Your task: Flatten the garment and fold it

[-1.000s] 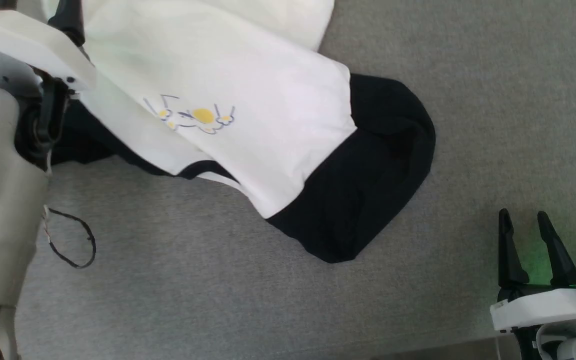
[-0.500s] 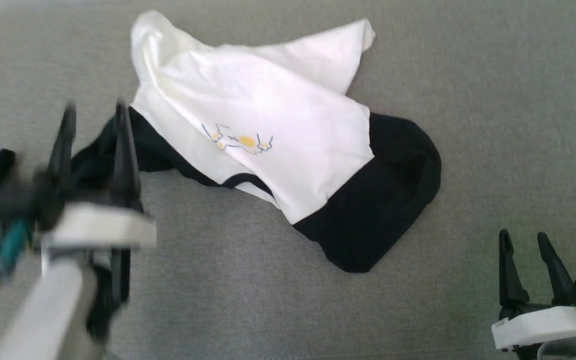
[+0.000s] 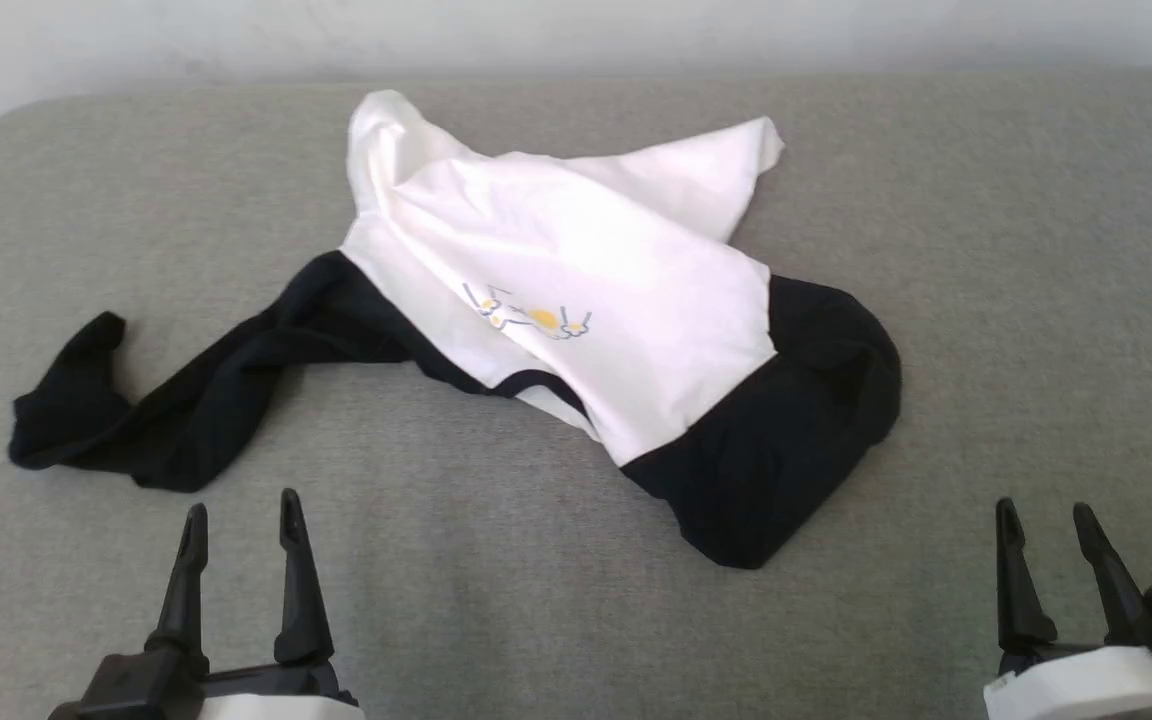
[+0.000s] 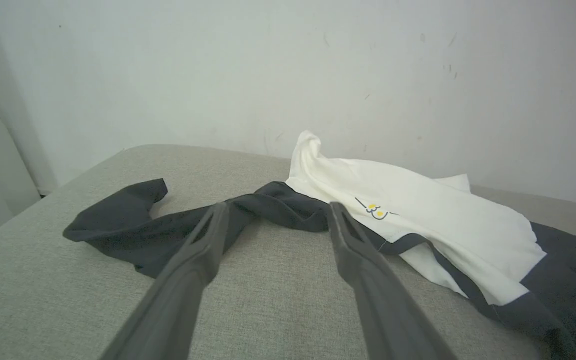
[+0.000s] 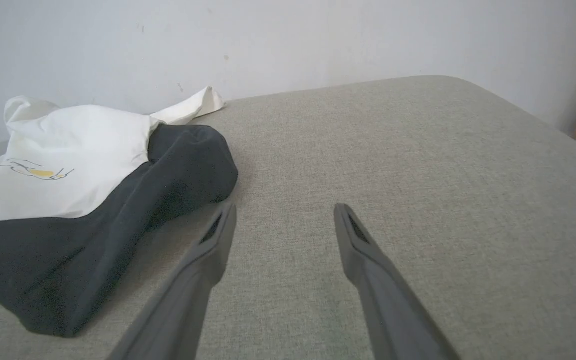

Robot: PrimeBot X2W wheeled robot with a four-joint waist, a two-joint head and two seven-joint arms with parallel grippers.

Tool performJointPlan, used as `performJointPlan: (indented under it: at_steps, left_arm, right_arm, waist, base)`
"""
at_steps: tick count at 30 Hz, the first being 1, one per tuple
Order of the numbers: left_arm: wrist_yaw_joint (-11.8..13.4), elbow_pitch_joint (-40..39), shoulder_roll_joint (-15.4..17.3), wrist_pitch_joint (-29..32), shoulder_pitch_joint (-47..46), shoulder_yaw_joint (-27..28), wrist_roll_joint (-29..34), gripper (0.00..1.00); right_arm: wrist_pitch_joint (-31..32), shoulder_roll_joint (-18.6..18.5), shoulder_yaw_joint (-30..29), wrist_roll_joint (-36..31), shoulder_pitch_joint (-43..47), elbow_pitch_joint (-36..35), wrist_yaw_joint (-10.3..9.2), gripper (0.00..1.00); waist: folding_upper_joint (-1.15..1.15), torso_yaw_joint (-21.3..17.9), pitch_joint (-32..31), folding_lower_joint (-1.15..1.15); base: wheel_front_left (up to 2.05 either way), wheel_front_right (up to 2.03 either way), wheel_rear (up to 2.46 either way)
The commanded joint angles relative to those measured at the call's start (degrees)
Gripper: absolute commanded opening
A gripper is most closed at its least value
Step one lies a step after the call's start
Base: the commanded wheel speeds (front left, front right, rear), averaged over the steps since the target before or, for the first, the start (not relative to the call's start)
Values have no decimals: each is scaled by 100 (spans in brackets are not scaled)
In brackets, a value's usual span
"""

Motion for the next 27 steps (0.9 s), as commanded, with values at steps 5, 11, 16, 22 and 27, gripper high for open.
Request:
performJointPlan:
  at_steps: [5, 11, 16, 22, 27]
  left_arm:
    - [-303, 67, -180, -26, -123, 181, 346, 100]
    - [-590, 179, -391, -27, -252, 263, 487, 100]
    - [-786, 345, -523, -27, -398, 175, 537, 100]
    - [-930, 527, -602, -27, -535, 64, 545, 100]
    - [-1019, 660, -626, -27, -638, -8, 542, 100]
  right_arm:
    - [235, 11, 181, -148, -439, 0, -4, 100]
    - [1649, -115, 419, -514, -1477, -250, -4, 100]
    - [3093, -500, 589, -261, -2095, -198, -4, 100]
    - [4609, -904, 662, 67, -2415, 26, -4, 100]
    - [5386, -1162, 699, 270, -2562, 199, -4, 100]
  waist:
    - [0, 229, -95, 1]
    - [0, 324, 78, 1]
    - [0, 493, 242, 1]
    - [0, 745, 396, 1]
    - [0, 955, 531, 1]
  base:
    - [0, 0, 0]
    - [0, 0, 0]
    - [0, 0, 0]
    - [0, 0, 0]
    - [0, 0, 0]
